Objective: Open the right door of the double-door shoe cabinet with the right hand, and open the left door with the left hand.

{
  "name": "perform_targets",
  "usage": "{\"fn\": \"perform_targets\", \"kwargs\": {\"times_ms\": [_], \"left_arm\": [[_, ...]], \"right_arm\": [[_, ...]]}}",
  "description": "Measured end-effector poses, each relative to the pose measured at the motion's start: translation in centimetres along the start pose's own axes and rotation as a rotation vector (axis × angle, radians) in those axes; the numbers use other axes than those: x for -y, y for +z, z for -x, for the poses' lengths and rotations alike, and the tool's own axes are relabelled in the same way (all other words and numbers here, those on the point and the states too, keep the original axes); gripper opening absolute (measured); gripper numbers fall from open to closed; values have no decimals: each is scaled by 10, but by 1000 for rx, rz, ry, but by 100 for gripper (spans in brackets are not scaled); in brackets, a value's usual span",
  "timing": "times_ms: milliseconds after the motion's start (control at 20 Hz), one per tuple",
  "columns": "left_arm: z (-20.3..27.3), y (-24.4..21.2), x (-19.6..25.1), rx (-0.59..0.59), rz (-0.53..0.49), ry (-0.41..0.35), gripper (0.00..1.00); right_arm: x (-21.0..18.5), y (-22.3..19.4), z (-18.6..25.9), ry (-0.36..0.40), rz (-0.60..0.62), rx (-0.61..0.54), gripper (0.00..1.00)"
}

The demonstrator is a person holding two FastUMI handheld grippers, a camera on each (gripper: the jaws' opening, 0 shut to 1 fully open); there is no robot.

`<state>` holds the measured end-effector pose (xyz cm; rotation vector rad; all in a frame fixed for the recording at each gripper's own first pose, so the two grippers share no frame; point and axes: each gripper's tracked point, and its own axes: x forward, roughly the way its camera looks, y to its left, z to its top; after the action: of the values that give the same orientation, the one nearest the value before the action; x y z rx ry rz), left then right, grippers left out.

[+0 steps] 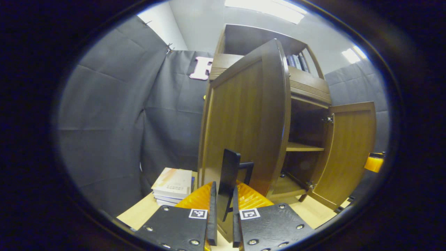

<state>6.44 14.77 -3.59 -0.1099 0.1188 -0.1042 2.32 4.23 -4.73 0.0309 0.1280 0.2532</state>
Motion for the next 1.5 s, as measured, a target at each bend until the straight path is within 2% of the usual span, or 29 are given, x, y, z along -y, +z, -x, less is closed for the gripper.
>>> {"fn": "perform_targets", "kwargs": {"times_ms": [250, 650, 800, 1000, 1200, 1500], "left_arm": [[8, 8, -44, 19, 2, 81, 17], [26, 9, -70, 16, -19, 113, 19], [43, 11, -91, 26, -42, 160, 19], [66, 32, -119, 61, -23, 228, 17], [96, 59, -114, 107, -16, 240, 17], [156, 74, -59, 133, -68, 205, 18]], "right_arm": [[-11, -2, -7, 26, -1, -3, 97], [-23, 7, -14, 49, -8, 15, 98], [-22, 13, -10, 45, -3, 29, 97], [-10, 28, -1, 29, 17, 67, 97], [13, 40, 13, 5, 17, 87, 97], [46, 46, 55, -6, 40, 102, 97]]}}
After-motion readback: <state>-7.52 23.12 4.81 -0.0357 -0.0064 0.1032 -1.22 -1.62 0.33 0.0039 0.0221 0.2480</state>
